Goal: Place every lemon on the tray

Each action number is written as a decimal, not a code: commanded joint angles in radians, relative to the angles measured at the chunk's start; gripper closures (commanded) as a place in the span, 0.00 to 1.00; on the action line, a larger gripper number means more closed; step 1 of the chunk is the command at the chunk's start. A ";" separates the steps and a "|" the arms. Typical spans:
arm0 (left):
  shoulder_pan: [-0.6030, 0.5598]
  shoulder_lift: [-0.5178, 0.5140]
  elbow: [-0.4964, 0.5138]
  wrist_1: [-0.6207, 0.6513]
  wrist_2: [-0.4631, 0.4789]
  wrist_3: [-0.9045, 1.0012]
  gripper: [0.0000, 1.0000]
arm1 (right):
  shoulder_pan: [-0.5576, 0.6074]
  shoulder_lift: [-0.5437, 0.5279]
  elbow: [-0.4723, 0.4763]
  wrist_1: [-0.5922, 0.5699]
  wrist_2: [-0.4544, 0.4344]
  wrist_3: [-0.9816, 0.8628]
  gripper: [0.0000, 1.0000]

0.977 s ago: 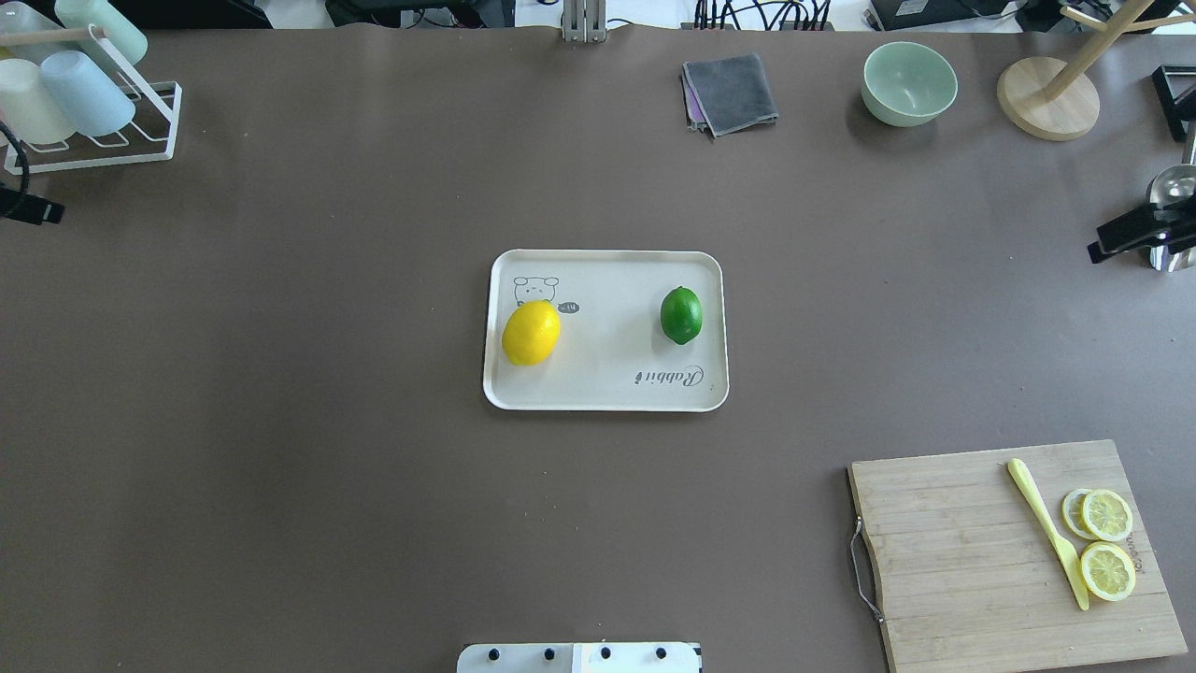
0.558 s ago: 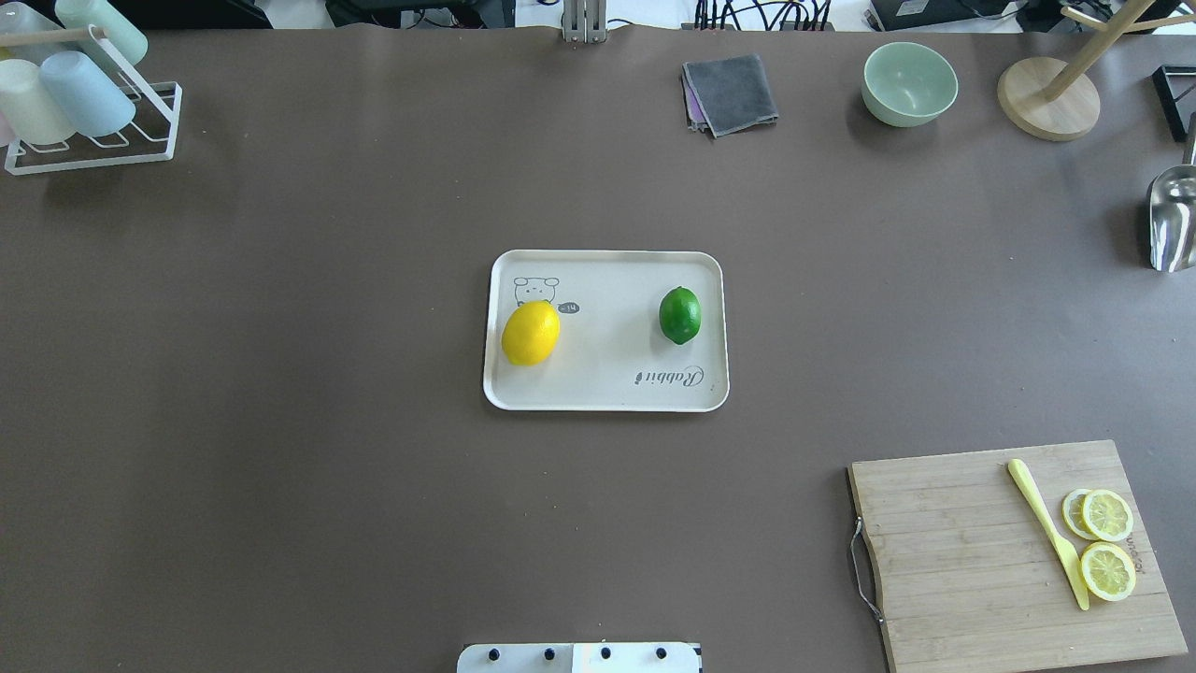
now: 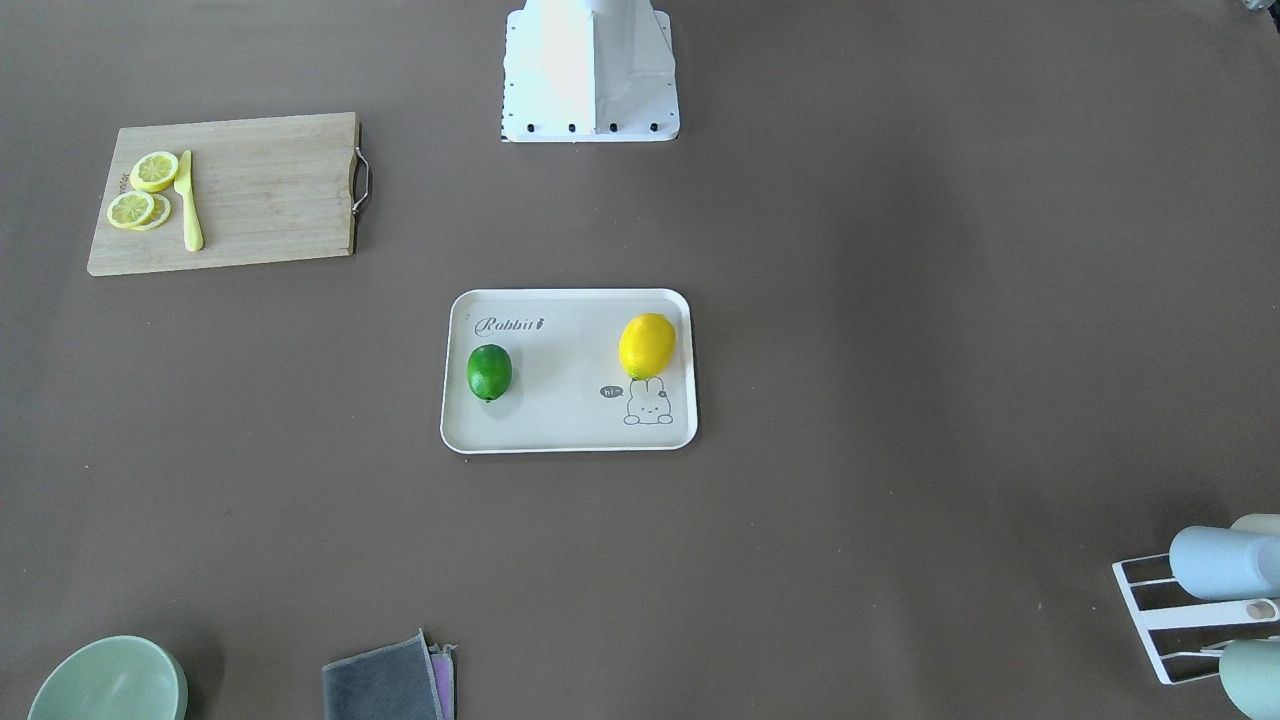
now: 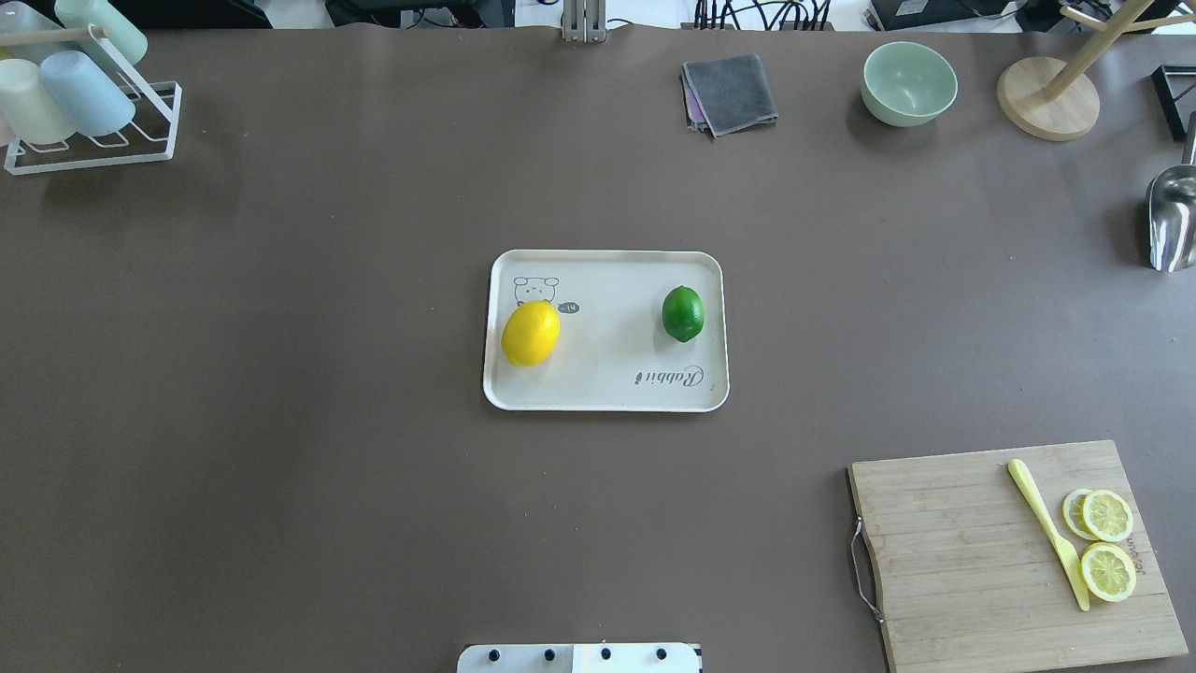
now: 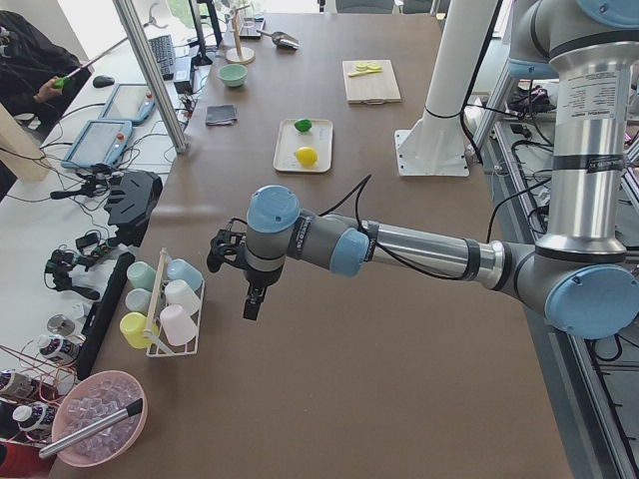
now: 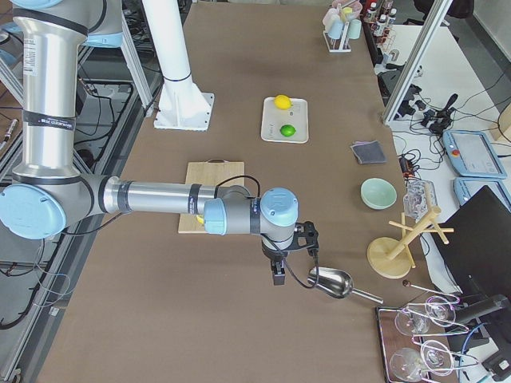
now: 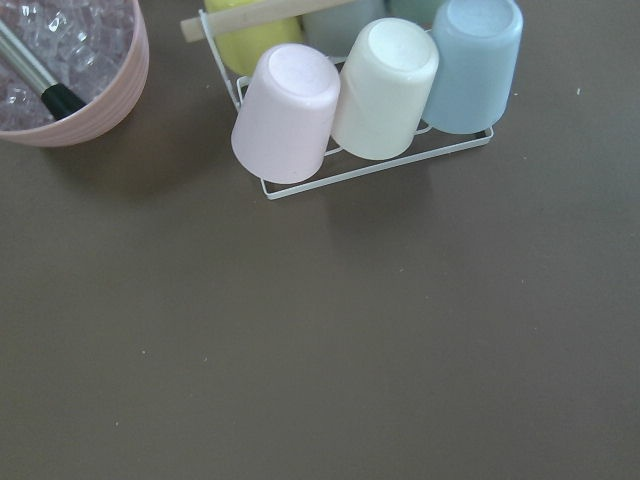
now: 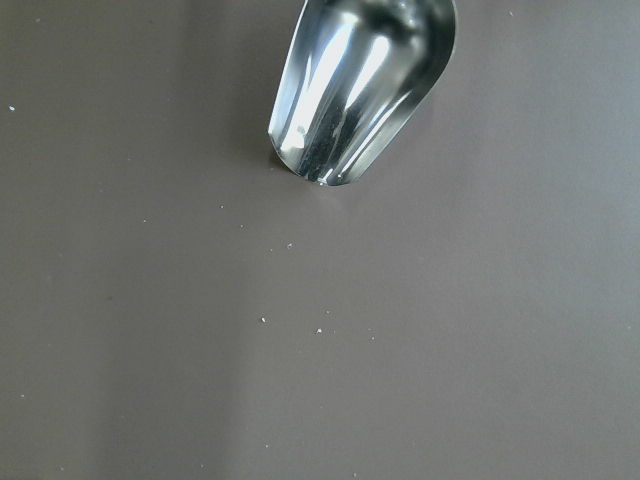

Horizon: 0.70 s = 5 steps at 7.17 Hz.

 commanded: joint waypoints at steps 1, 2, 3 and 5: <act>0.002 0.010 0.008 0.008 0.003 -0.008 0.02 | 0.002 0.004 0.000 0.000 0.001 0.002 0.00; 0.002 0.011 0.016 0.008 0.001 -0.008 0.02 | 0.002 0.012 0.001 -0.019 0.004 0.002 0.00; 0.002 0.011 0.018 0.008 0.003 -0.008 0.02 | 0.002 0.013 0.006 -0.028 0.004 0.002 0.00; 0.002 0.011 0.019 0.007 0.006 -0.008 0.02 | 0.002 0.015 0.009 -0.028 0.014 0.002 0.00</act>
